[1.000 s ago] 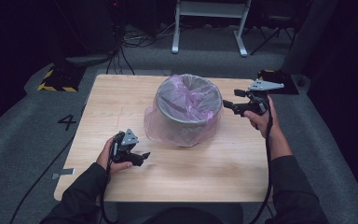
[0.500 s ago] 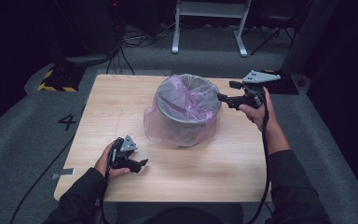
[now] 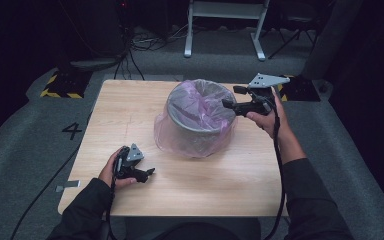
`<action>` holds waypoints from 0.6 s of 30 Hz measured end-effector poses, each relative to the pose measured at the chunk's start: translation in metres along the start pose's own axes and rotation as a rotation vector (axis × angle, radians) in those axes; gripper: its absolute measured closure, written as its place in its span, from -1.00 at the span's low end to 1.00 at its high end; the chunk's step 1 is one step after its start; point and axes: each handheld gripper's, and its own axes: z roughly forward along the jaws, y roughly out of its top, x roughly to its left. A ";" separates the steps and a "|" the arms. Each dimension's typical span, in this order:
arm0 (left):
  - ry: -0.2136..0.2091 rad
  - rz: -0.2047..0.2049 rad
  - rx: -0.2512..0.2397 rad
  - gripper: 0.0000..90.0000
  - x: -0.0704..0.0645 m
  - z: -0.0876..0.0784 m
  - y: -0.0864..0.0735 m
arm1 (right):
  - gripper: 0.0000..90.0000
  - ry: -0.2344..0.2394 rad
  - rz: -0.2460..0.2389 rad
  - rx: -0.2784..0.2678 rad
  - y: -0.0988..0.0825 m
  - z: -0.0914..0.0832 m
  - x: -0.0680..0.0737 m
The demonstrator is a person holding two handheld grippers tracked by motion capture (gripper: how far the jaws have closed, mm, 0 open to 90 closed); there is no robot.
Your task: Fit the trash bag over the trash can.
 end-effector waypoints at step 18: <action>-0.054 -0.081 -0.008 -0.69 0.010 0.005 -0.008 | -0.42 0.028 -0.046 0.033 0.010 0.017 0.017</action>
